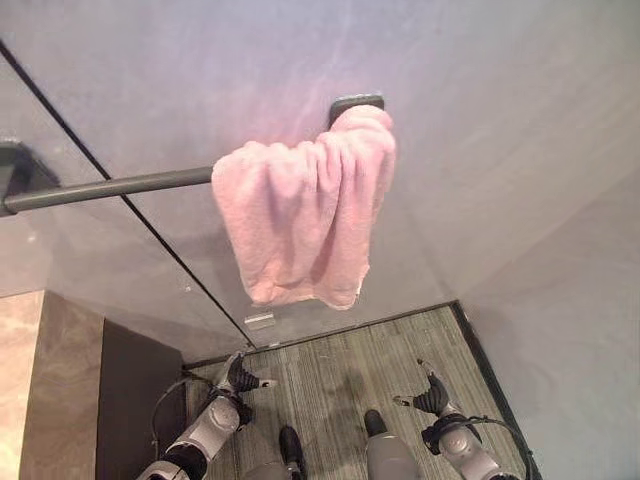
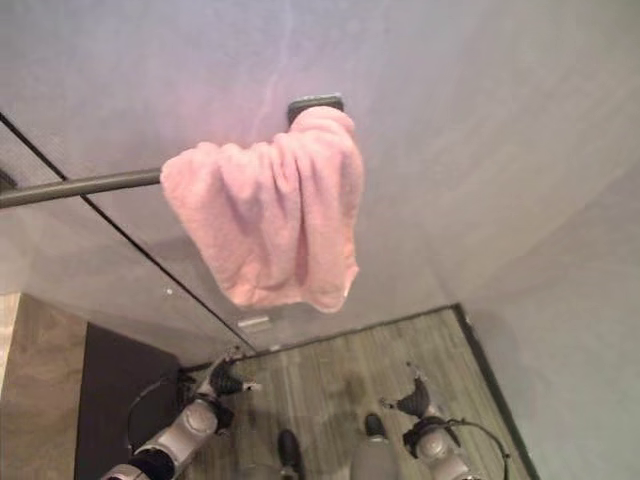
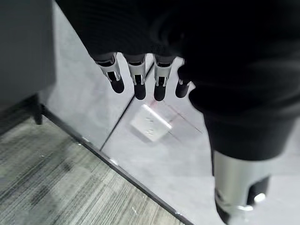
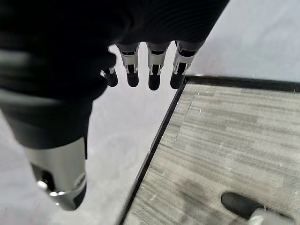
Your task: Put brush and paste in cup on sink, flatten towel.
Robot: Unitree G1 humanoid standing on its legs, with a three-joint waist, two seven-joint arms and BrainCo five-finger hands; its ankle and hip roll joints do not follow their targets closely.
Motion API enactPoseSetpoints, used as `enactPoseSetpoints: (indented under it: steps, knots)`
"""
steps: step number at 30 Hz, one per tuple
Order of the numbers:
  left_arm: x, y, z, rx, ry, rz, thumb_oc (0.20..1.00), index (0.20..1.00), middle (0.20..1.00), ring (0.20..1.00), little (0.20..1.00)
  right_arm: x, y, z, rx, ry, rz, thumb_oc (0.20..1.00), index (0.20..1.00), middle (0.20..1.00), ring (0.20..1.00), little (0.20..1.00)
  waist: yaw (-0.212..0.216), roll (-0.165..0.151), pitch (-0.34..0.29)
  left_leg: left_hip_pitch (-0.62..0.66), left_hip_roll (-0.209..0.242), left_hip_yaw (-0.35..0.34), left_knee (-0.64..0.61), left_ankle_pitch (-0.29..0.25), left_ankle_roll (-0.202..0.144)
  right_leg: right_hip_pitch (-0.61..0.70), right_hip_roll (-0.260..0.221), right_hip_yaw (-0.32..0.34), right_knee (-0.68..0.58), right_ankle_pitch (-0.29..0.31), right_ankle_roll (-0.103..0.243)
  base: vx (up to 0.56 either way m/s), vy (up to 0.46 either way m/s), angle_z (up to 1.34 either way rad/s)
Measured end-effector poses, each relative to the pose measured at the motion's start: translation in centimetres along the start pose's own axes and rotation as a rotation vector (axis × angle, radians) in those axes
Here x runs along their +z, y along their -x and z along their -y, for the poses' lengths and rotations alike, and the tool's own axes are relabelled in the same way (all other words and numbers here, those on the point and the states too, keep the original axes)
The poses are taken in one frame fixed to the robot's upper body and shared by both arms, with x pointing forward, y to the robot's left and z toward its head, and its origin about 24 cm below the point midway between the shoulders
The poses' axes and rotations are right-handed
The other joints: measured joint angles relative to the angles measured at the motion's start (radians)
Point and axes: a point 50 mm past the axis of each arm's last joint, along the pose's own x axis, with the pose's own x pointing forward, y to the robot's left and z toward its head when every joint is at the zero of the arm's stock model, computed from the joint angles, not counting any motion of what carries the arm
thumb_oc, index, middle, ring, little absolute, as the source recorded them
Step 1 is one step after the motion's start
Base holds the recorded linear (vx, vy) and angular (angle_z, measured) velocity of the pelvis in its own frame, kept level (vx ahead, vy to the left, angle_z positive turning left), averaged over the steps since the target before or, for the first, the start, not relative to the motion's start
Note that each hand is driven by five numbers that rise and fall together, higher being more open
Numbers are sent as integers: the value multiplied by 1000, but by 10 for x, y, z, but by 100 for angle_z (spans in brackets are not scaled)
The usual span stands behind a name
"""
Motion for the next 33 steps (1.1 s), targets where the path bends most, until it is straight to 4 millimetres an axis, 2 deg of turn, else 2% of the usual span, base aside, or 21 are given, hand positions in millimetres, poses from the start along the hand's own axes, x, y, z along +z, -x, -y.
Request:
enactPoseSetpoints:
  steps: [1,2,4,5,6,10,12,16,21,27,28,31,33]
  knots:
    - [-1,2,-1,-1,-2,4,1000,1000,1000,1000,1000,-1,1,-1,1,-13,-8,1000,1000,1000,1000,1000,9,-10,0,5,2,-1,2,3,-5,14,-17,-17,-26,36,-4,1,-88,25]
    - [-1,3,-2,-3,1,15,1000,1000,1000,1000,1000,-2,1,-1,-1,-24,-14,1000,1000,1000,1000,1000,20,-15,-3,6,4,2,2,3,-6,15,-35,-46,-47,46,-9,16,-74,12]
    - [-1,8,-4,0,15,34,1000,1000,1000,1000,1000,-1,0,2,-15,-53,-17,1000,1000,1000,1000,1000,27,-23,-8,6,10,-8,2,2,-20,31,-57,-52,-85,86,5,18,-59,10]
    - [-6,12,-6,6,28,28,1000,1000,1000,1000,1000,0,-3,7,-32,-88,-25,1000,1000,1000,1000,1000,40,-30,-12,7,32,-19,-6,11,-54,55,-38,-49,-126,75,16,7,-69,10]
    - [-7,14,-7,1,33,33,1000,1000,1000,1000,1000,2,-5,12,-48,-112,-26,1000,1000,1000,1000,1000,44,-21,-11,18,56,-21,-27,23,-72,61,-16,-52,-135,81,8,6,-107,5]
    - [6,18,-9,1,77,97,1000,1000,1000,1000,1000,-4,-7,41,-139,-189,-38,1000,1000,1000,1000,1000,45,1,-24,20,125,-57,-68,58,-122,67,55,-102,-135,77,-31,-7,-117,18]
    - [17,22,-15,20,107,158,1000,1000,1000,1000,1000,-11,0,56,-197,-272,-35,1000,1000,1000,1000,1000,47,2,-26,18,147,-94,-68,65,-132,86,77,-134,-135,67,-52,5,-129,49]
    - [14,29,-31,48,116,180,1000,1000,1000,1000,1000,-9,11,68,-209,-326,35,1000,1000,1000,1000,1000,46,22,-41,3,165,-122,-72,65,-133,88,94,-162,-136,57,-67,26,-92,23]
    - [0,37,-51,97,107,162,1000,1000,1000,1000,1000,9,17,81,-180,-395,152,1000,1000,1000,1000,1000,46,35,-56,3,163,-130,-69,71,-142,95,90,-181,-139,60,-70,24,-17,7]
    - [2,44,-89,115,22,225,1000,1000,1000,1000,1000,58,16,113,-88,-375,387,1000,1000,1000,1000,1000,63,18,-73,5,158,-130,-69,72,-143,97,84,-183,-136,61,-69,4,-1,1]
    - [7,47,-104,101,-15,269,1000,1000,1000,1000,1000,67,16,124,-34,-361,432,1000,1000,1000,1000,1000,74,9,-79,5,158,-130,-69,73,-143,96,84,-182,-135,61,-68,13,31,1]
    - [7,48,-121,75,-36,281,1000,1000,1000,1000,1000,78,10,134,19,-403,465,1000,1000,1000,1000,1000,87,5,-88,5,154,-130,-69,73,-143,97,80,-182,-136,61,-68,10,25,1]
    - [8,51,-142,29,-55,293,1000,1000,1000,1000,1000,82,9,145,77,-429,487,1000,1000,1000,1000,1000,98,8,-90,4,148,-130,-70,72,-143,97,73,-184,-136,61,-66,18,38,1]
